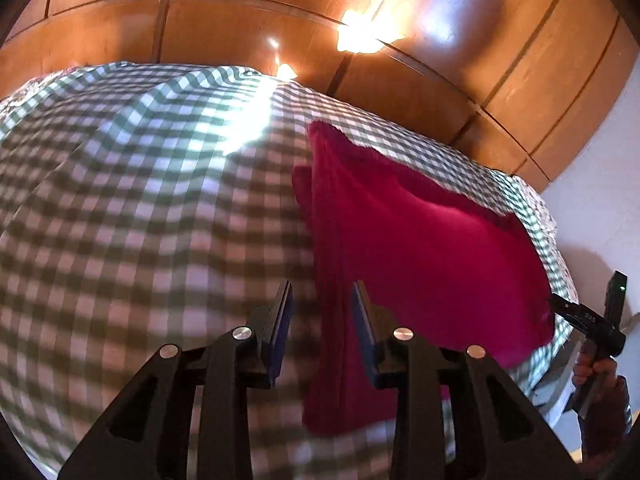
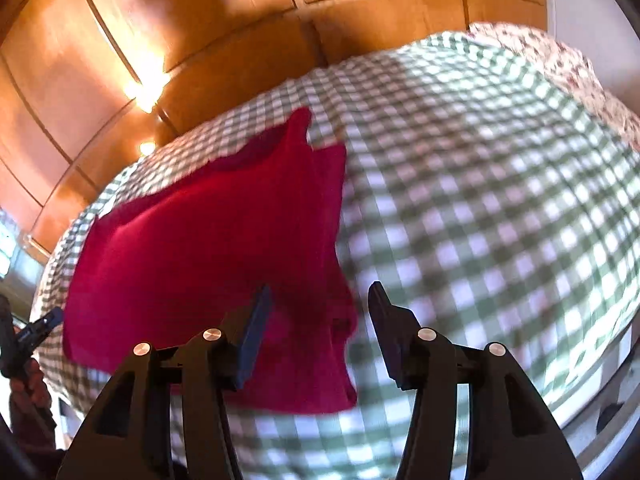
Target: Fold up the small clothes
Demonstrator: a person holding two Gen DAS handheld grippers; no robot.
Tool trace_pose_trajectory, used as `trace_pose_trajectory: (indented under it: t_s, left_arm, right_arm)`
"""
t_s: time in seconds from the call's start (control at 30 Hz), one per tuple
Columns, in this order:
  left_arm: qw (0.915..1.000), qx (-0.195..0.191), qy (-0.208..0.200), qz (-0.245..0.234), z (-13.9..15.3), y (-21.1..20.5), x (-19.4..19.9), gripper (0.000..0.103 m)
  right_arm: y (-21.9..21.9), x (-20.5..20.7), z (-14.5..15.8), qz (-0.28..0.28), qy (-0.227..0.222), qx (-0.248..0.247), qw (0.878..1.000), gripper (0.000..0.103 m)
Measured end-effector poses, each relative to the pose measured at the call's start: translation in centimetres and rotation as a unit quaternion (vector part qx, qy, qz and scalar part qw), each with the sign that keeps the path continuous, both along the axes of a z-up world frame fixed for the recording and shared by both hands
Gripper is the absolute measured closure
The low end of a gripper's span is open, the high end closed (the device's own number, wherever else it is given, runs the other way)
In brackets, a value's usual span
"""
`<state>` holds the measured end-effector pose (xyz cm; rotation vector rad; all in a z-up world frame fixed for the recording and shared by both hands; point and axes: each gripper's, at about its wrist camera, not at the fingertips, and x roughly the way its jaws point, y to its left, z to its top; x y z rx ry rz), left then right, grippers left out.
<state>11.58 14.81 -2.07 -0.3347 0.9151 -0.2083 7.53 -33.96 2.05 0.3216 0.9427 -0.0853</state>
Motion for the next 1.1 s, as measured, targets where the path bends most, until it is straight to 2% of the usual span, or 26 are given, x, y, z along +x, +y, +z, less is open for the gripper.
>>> trace_pose_trajectory:
  t_s: [0.1,0.27,0.3,0.33,0.37,0.4,0.5,0.57,0.63,0.77,0.83,0.87,0.9,0.97,1.1]
  left_arm:
    - [1.0,0.001,0.004,0.006,-0.2,-0.3,2.1,0.07]
    - [0.9998,-0.013,0.014,0.006,-0.9,-0.9,5.2,0.071]
    - [0.9997,-0.013,0.018,0.007,-1.1,-1.1,5.6,0.076]
    - [0.9996,-0.017,0.022,0.003,-1.3,-1.3,5.9,0.089]
    - [0.9997,-0.013,0.02,0.003,-1.3,-1.5,6.1,0.092]
    - [0.9999,-0.006,0.009,0.007,-1.0,-1.7,6.0,0.094]
    - [0.9992,0.025,-0.018,0.027,-0.1,-2.3,5.4,0.095]
    - [0.9977,0.057,-0.01,0.037,-0.7,-3.0,5.6,0.095]
    - [0.9956,0.085,0.015,0.037,-2.3,-4.0,6.4,0.091]
    - [0.9903,0.13,0.004,0.047,-1.8,-5.5,5.9,0.084]
    - [0.9892,0.138,-0.001,0.051,-1.2,-5.8,5.5,0.078]
    - [0.9884,0.143,-0.006,0.053,-0.8,-6.1,5.1,0.075]
    - [0.9874,0.148,-0.016,0.053,-0.3,-6.4,4.7,0.071]
    - [0.9853,0.159,-0.03,0.054,0.3,-6.7,4.2,0.07]
    - [0.9845,0.161,-0.051,0.046,1.6,-7.6,3.3,0.065]
  right_arm:
    - [0.4,1.7,0.1,0.002,-0.008,-0.015,1.0,0.053]
    - [0.4,4.9,-0.4,0.0,-0.005,-0.031,1.0,0.053]
    - [0.3,5.6,-0.5,0.0,-0.002,-0.028,1.0,0.056]
    - [0.2,6.1,-0.7,0.001,0.001,-0.025,1.0,0.063]
    - [0.4,6.7,-0.9,0.009,0.008,-0.022,1.0,0.083]
    - [0.6,6.9,-0.9,0.013,0.008,-0.029,0.999,0.095]
    - [0.9,6.9,0.2,0.01,-0.013,-0.05,0.999,0.096]
    - [0.7,7.1,-0.2,0.004,-0.007,-0.061,0.998,0.096]
    - [0.7,7.6,-1.7,0.004,0.014,-0.076,0.997,0.096]
    - [0.3,7.5,-2.6,-0.003,0.008,-0.067,0.998,0.096]
    - [0.0,7.3,-2.6,-0.004,0.004,-0.059,0.998,0.093]
    - [0.0,7.1,-2.5,-0.008,0.002,-0.061,0.998,0.088]
    - [-0.1,6.9,-2.3,-0.013,0.002,-0.065,0.998,0.078]
    - [-0.4,6.5,-2.1,-0.024,0.0,-0.064,0.998,0.067]
    - [-0.8,5.4,-1.8,-0.036,-0.005,-0.05,0.998,0.052]
